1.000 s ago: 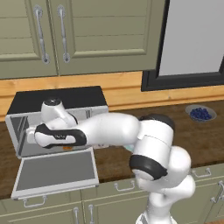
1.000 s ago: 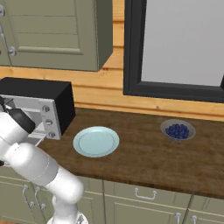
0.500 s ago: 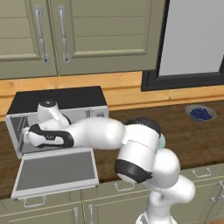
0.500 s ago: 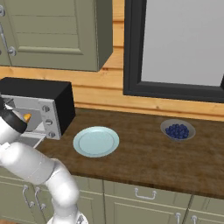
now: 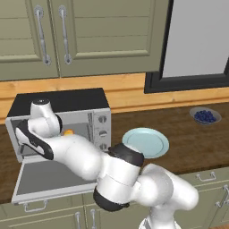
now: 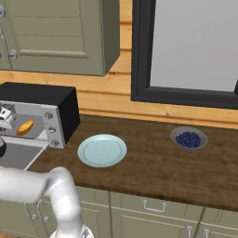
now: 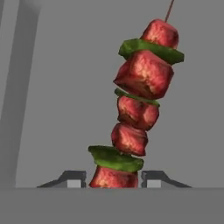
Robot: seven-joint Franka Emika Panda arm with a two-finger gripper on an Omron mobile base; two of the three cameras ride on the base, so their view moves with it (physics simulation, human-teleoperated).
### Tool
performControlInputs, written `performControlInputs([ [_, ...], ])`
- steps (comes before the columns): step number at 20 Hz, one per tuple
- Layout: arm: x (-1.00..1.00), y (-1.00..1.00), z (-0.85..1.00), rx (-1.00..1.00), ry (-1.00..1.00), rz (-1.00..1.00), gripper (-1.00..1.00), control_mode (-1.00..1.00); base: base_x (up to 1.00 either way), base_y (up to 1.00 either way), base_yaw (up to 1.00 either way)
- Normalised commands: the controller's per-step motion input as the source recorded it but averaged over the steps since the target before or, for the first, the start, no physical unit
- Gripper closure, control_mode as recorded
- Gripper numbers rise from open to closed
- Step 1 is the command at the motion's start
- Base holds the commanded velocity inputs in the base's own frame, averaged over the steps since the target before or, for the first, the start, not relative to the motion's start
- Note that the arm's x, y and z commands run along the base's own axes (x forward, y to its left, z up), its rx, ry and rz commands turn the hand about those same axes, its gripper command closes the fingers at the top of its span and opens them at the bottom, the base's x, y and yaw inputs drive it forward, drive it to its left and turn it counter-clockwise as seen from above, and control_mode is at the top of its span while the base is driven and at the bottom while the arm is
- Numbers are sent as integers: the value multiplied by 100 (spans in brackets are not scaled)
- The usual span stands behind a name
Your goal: Pick up the kebab skewer and baguette bread, and place them inside the toaster oven. Close the toaster oven door and start by setting the timer.
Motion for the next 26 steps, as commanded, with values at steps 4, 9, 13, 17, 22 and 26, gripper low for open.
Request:
performControlInputs([
  [4,-11,0,0,0,-5,0,-100,-100,0,0,0],
  [9,-33,-5,19,0,-15,0,-100,-100,0,0,0],
  [13,-85,-1,8,0,-11,0,-100,-100,0,0,0],
  [17,-80,-4,-7,0,0,-5,-100,-100,0,0,0],
  [22,-9,-26,-47,0,5,-21,-100,-100,0,0,0],
  [26,6,-16,-49,0,2,-25,-100,-100,0,0,0],
])
